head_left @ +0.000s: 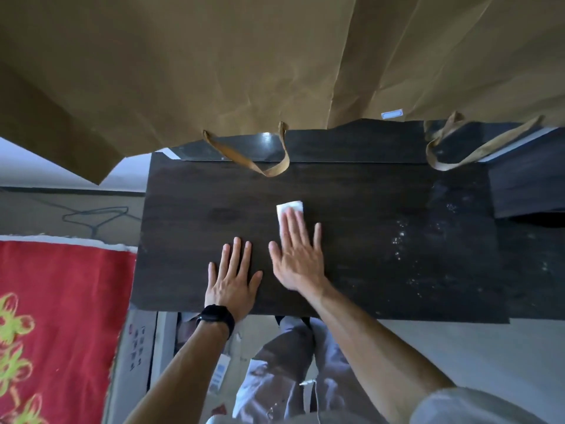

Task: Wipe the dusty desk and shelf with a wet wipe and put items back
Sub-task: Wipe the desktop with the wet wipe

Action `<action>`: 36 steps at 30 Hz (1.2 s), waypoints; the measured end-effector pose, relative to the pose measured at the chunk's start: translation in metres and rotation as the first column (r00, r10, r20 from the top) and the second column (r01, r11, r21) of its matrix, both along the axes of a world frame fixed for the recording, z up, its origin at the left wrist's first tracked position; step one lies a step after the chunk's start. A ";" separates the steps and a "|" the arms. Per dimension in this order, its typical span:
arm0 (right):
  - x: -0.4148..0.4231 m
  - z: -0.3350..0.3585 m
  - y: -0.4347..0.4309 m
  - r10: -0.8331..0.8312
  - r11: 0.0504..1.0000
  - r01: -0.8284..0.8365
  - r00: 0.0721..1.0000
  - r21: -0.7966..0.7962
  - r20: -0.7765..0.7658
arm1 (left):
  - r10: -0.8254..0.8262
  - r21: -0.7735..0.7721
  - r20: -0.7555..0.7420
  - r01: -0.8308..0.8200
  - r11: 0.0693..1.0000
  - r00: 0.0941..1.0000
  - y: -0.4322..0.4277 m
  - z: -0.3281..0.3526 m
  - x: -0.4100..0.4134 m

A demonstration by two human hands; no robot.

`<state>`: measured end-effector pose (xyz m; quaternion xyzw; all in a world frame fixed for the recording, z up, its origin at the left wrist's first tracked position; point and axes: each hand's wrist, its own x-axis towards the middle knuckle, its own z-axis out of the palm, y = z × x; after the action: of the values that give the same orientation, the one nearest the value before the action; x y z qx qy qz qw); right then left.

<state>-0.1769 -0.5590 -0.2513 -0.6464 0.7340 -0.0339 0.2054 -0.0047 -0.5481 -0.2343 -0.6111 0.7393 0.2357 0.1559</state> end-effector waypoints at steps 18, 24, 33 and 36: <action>0.015 0.006 0.084 0.027 0.999 -0.025 0.998 0.023 -0.057 | -0.056 0.003 -0.019 0.057 0.998 0.998 -0.001 -0.003 0.007; -0.080 0.004 0.129 -0.446 0.876 0.471 0.874 0.108 -0.191 | -0.040 -0.026 -0.036 0.039 0.999 0.999 0.003 -0.006 0.006; -0.010 0.002 0.142 -0.028 1.000 0.028 1.000 -0.007 -0.008 | 0.053 -0.028 -0.047 -0.054 0.998 0.997 0.019 -0.001 -0.008; -0.099 0.001 0.185 -0.259 0.961 0.270 0.953 0.053 -0.157 | 0.048 -0.032 -0.048 -0.050 0.998 0.998 0.020 0.000 -0.009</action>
<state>-0.2755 -0.3744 -0.2507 -0.5349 0.8280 0.0142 0.1677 -0.0136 -0.5277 -0.2348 -0.6257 0.7314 0.2417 0.1225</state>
